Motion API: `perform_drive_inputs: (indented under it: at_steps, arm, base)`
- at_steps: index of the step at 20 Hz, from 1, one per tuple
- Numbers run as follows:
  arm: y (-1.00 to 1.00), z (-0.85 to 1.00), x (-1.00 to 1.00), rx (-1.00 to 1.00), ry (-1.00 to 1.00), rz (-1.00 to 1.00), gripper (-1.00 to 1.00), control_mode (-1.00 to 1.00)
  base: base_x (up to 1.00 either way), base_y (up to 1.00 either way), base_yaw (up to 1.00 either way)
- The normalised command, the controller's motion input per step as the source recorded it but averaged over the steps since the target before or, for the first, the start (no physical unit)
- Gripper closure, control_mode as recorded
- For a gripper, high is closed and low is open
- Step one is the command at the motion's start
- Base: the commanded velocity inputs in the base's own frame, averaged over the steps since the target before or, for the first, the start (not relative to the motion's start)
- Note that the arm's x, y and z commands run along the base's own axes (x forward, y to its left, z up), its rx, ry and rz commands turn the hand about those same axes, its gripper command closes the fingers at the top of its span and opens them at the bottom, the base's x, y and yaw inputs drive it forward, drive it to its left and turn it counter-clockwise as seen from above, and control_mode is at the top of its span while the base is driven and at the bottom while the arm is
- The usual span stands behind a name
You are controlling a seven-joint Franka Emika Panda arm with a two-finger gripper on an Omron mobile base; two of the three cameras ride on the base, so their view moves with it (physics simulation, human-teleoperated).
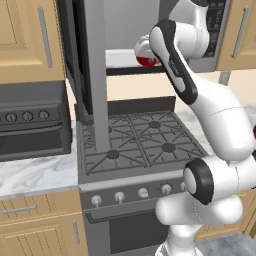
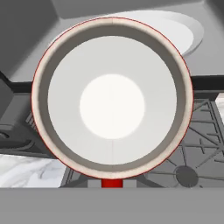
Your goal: Pick the mug from the counter and place it inside the microwave. Then close the microwave.
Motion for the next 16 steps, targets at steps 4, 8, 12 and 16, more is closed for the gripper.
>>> perform_drive_inputs:
  at_steps: [4, 8, 12, 16]
  arm:
    - [0.02, 0.00, 0.44, 0.00, 0.00, 0.07, 1.00, -1.00]
    - [0.06, 0.00, 0.39, -0.05, 0.00, 0.00, 1.00, -1.00]
    - [0.17, 0.00, 0.39, -0.09, 0.00, 0.00, 1.00, -1.00]
    - [0.24, 0.00, 0.45, -0.11, 0.02, 0.00, 1.00, -1.00]
  base:
    - [0.00, 0.00, 0.00]
    - [0.00, 0.00, 0.00]
    - [0.00, 0.00, 0.00]
    - [0.00, 0.00, 0.00]
